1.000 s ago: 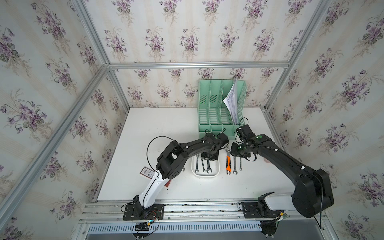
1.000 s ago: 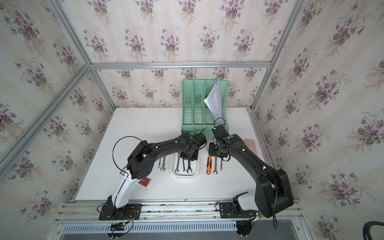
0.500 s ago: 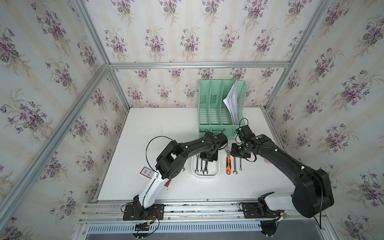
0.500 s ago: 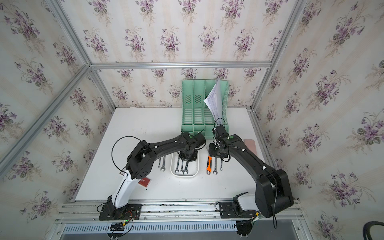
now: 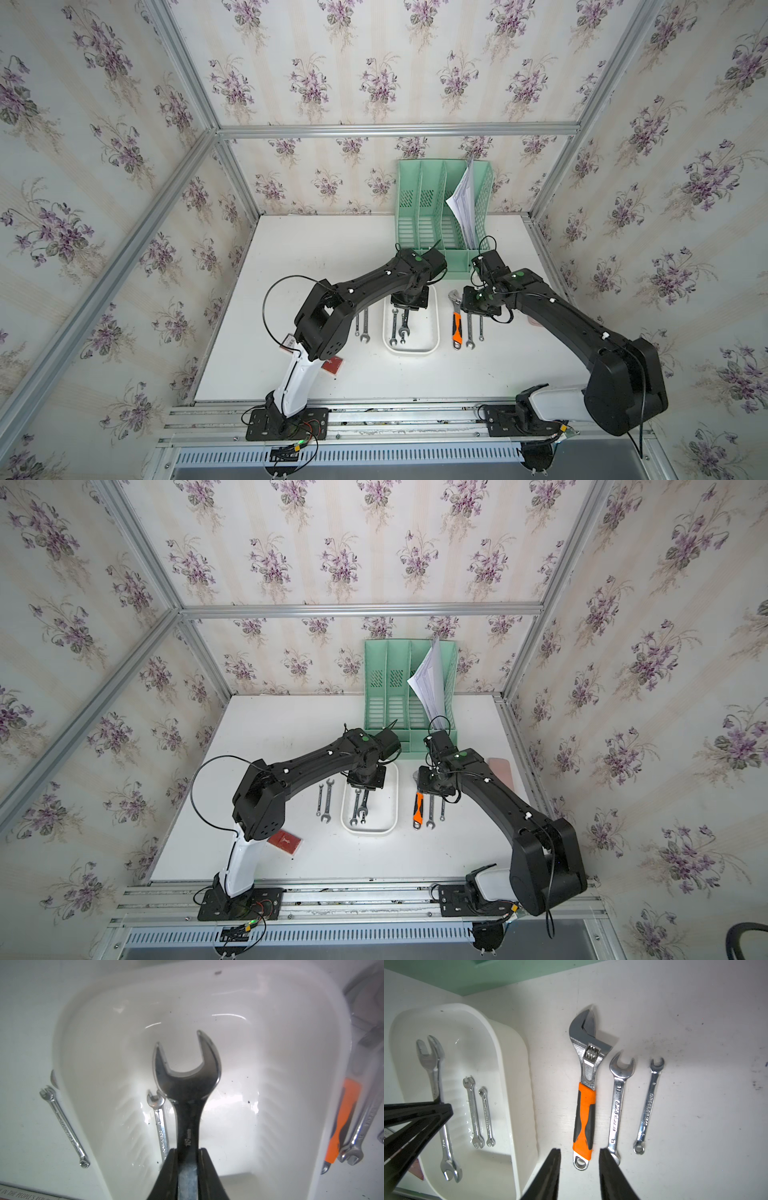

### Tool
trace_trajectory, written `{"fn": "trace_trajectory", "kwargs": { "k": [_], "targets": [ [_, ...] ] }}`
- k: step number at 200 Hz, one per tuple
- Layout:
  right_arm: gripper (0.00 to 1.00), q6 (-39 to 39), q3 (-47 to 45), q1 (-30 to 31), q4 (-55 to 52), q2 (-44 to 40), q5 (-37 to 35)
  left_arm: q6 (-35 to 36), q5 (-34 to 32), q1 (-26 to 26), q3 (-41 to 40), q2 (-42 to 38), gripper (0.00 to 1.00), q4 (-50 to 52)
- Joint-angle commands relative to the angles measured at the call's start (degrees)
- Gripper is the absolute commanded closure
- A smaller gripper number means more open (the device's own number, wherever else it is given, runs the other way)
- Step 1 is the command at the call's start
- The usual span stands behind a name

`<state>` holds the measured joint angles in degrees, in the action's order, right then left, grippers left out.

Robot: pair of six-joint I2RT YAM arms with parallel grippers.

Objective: Take out the wrench from the storage box
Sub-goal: Pick up the wrench from the storage box, then place the wrench at the center of the board.

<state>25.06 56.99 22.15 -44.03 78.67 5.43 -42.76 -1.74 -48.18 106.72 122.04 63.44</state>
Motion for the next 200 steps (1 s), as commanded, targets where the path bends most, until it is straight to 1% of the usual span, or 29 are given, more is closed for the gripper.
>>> {"fn": "trace_trajectory", "kwargs": {
  "k": [1,31,53,115,149,169,200],
  "targets": [
    [0.63,-0.6,0.5,0.1,-0.6,0.1,0.1,1.1,-1.1,1.0,0.5,-2.1,0.82,2.3],
    [0.63,-0.7,0.9,0.1,-0.8,0.3,0.1,1.6,-1.6,3.2,-0.7,-5.4,0.82,3.0],
    [0.63,-0.7,1.1,0.0,-0.9,0.3,0.3,2.1,-2.1,5.4,-3.4,-8.3,0.82,2.5],
    [0.63,-0.7,2.1,0.1,-1.3,0.6,0.4,4.6,-3.1,11.8,-17.2,-14.8,0.82,-3.9],
    [0.63,-0.6,2.3,0.1,-1.4,0.9,0.6,5.0,-2.6,12.7,-20.9,-13.7,0.82,-7.0],
    [0.63,-0.4,2.2,0.1,-1.3,0.9,0.6,5.1,-2.2,12.7,-22.7,-12.4,0.83,-10.8],
    [0.63,-0.3,2.2,0.1,-1.4,0.8,0.8,4.3,-1.0,12.7,-23.0,-9.1,0.83,-14.5]
  ]
}}
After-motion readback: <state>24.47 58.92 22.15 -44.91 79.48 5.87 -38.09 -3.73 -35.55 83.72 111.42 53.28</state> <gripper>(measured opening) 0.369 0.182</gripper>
